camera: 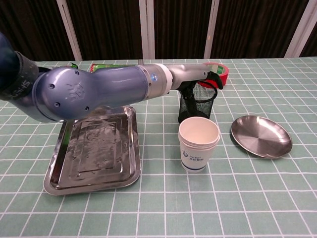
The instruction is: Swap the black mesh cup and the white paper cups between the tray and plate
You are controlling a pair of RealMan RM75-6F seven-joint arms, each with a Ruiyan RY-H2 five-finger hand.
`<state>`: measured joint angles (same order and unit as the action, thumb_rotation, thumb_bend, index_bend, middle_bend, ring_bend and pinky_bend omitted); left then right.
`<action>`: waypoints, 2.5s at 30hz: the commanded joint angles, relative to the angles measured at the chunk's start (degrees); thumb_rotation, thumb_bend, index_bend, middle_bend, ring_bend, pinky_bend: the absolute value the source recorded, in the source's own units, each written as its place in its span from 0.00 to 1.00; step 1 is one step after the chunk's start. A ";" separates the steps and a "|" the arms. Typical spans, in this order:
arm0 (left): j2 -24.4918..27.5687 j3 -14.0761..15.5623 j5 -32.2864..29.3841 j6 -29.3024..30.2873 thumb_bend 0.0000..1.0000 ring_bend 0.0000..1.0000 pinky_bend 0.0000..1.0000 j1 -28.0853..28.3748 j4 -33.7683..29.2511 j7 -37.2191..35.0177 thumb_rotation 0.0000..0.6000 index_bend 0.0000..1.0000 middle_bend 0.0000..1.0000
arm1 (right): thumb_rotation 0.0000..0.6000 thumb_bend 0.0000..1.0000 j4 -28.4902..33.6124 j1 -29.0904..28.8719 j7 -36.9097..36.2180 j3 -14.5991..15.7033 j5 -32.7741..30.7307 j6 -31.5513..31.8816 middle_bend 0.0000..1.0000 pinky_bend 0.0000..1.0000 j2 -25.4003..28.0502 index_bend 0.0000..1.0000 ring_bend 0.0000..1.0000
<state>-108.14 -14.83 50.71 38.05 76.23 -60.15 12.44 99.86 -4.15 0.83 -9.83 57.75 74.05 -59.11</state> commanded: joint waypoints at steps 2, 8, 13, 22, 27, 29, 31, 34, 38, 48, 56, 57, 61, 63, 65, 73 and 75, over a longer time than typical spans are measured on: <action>-1.30 -0.49 2.83 0.68 0.12 0.14 0.29 -0.23 1.12 -1.56 1.00 0.23 0.16 | 1.00 0.00 0.01 0.09 -0.30 -0.01 0.10 0.01 0.00 0.00 0.08 0.00 0.00; -0.93 -1.13 6.05 2.40 0.31 0.30 0.45 -1.09 0.78 -2.86 1.00 0.31 0.31 | 1.00 0.00 0.03 0.21 -0.78 -0.03 0.12 -0.10 0.00 0.00 0.17 0.00 0.00; 0.42 -1.35 6.69 3.04 0.40 0.36 0.50 -2.01 -0.16 -2.27 1.00 0.37 0.40 | 1.00 0.00 0.45 0.30 -0.77 0.09 0.24 -0.12 0.00 0.00 0.28 0.00 0.00; 6.47 -3.11 7.46 7.64 0.42 0.37 0.51 -5.56 -6.81 -2.03 1.00 0.38 0.41 | 1.00 0.00 0.06 0.15 -0.81 0.10 -0.24 -0.71 0.00 0.00 0.09 0.00 0.00; 15.64 -1.50 10.46 12.16 0.41 0.37 0.51 -10.93 -17.73 -1.66 1.00 0.38 0.39 | 1.00 0.00 -0.03 0.15 -0.94 0.12 -0.23 -0.80 0.00 0.00 0.02 0.00 0.00; 20.98 0.94 11.97 13.58 0.41 0.37 0.51 -14.10 -23.63 -0.74 1.00 0.38 0.38 | 1.00 0.00 0.10 0.21 -1.02 0.16 0.09 -0.63 0.00 0.00 0.08 0.00 0.00; 25.35 3.10 13.45 14.64 0.40 0.37 0.51 -16.73 -28.25 -0.42 1.00 0.39 0.38 | 1.00 0.00 0.23 0.34 -1.16 0.21 0.61 -0.26 0.00 0.00 0.09 0.00 0.00; 29.94 5.95 16.50 17.08 0.40 0.36 0.50 -21.00 -33.27 -2.82 1.00 0.38 0.38 | 1.00 0.00 0.54 0.51 -0.97 0.37 1.30 0.42 0.00 0.00 -0.08 0.00 0.00; 32.23 9.26 21.24 18.35 0.40 0.36 0.50 -25.06 -34.39 -8.99 1.00 0.38 0.38 | 1.00 0.00 0.97 0.52 -0.31 0.57 1.62 0.75 0.00 0.00 -0.36 0.00 0.00; 26.99 15.56 34.92 24.11 0.40 0.36 0.49 -31.26 -22.71 -23.17 1.00 0.38 0.37 | 1.00 0.00 1.42 0.80 0.09 0.59 2.04 1.73 0.00 0.00 -0.54 0.00 0.00; 23.21 16.92 38.65 25.25 0.34 0.32 0.47 -32.67 -15.03 -29.66 1.00 0.36 0.35 | 1.00 0.00 1.20 0.81 -0.18 0.59 1.96 1.40 0.00 0.00 -0.50 0.00 0.00; 22.87 17.08 38.93 25.06 0.30 0.31 0.46 -32.71 -14.39 -30.09 1.00 0.36 0.34 | 1.00 0.00 1.20 0.80 -0.23 0.59 2.01 1.38 0.00 0.00 -0.48 0.00 0.00; 22.34 17.60 39.53 23.67 0.15 0.18 0.37 -32.56 -13.19 -31.12 1.00 0.30 0.20 | 1.00 0.00 1.23 0.89 -0.42 0.54 2.16 1.51 0.00 0.00 -0.38 0.00 0.00; 22.45 17.54 39.64 23.29 0.08 0.06 0.27 -32.52 -13.29 -31.76 1.00 0.25 0.08 | 1.00 0.00 1.29 0.89 -0.50 0.48 2.21 1.56 0.00 0.00 -0.33 0.00 0.00; 22.74 17.25 39.78 23.75 0.05 0.01 0.22 -32.69 -13.74 -32.65 1.00 0.21 0.02 | 1.00 0.00 1.35 0.86 -0.57 0.45 2.27 1.50 0.00 0.00 -0.27 0.00 0.00; 28.60 17.45 41.13 26.39 0.01 0.00 0.14 -34.18 -19.86 -31.46 1.00 0.18 0.00 | 1.00 0.00 1.71 1.11 -0.89 0.67 2.75 1.54 0.00 0.00 0.22 0.00 0.00; 31.01 17.74 41.07 28.12 0.01 0.00 0.14 -35.58 -23.11 -29.55 1.00 0.18 0.00 | 1.00 0.00 1.86 1.11 -0.92 0.83 3.05 1.42 0.00 0.00 0.35 0.00 0.00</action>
<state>-79.88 2.52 91.64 64.43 42.13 -79.95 -19.15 101.66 -3.04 -0.07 -9.06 60.71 75.52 -58.80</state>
